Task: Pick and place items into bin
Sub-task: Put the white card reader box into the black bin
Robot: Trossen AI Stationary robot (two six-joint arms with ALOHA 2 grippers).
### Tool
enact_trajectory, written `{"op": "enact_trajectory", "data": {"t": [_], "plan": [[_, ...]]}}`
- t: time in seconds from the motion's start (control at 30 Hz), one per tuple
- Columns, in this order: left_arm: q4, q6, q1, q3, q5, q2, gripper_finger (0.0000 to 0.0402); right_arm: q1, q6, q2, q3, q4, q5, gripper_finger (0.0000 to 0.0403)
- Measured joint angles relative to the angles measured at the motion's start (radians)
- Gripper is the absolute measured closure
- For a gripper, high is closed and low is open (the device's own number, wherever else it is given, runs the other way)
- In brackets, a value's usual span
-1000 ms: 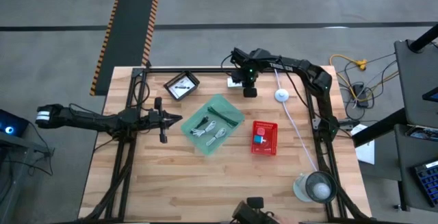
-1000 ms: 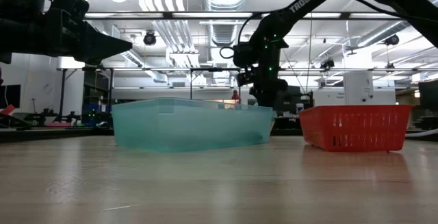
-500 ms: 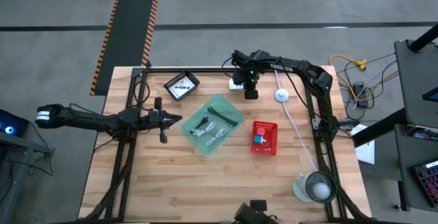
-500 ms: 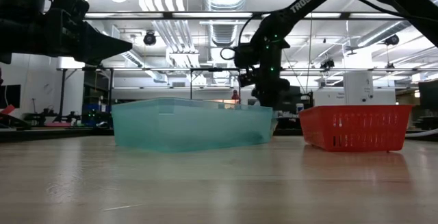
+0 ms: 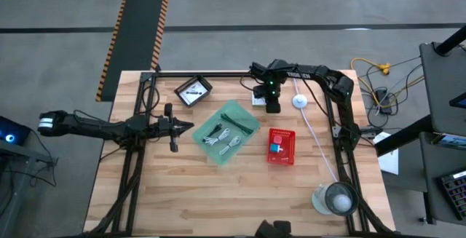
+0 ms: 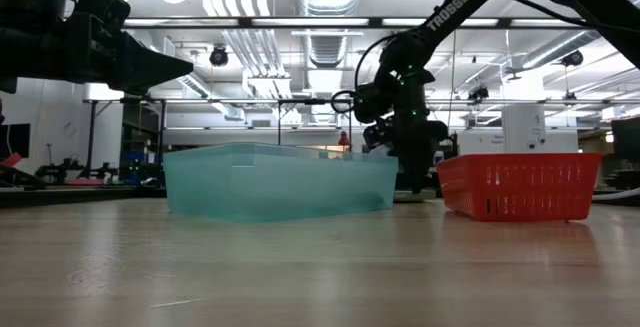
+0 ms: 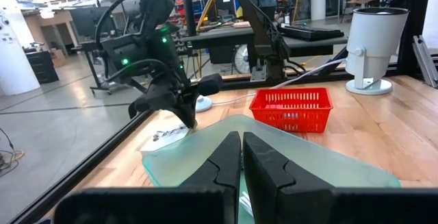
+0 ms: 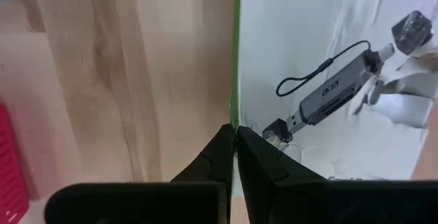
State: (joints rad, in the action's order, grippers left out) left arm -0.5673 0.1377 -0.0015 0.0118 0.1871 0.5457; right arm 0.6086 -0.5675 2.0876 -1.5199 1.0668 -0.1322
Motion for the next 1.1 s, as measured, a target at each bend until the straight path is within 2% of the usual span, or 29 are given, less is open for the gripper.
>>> {"op": "enact_trajectory", "data": {"t": [0.43,0.83,0.97,1.1], "plan": [[0.000,0.000,0.000,0.000,0.000,0.000,0.0400,0.000,0.019,0.000,0.006,-0.002,-0.002,0.0383],[0.001,0.000,0.000,-0.001,0.000,0.000,0.0400,0.000,0.020,-0.002,-0.042,-0.020,-0.001,0.0262],[0.001,0.000,0.000,-0.001,0.000,0.000,0.0400,0.005,0.045,-0.002,-0.082,-0.126,0.030,0.0228],[0.003,0.000,0.000,-0.001,0.000,0.000,0.0400,0.036,0.024,-0.003,-0.097,-0.242,0.085,0.0215]]}}
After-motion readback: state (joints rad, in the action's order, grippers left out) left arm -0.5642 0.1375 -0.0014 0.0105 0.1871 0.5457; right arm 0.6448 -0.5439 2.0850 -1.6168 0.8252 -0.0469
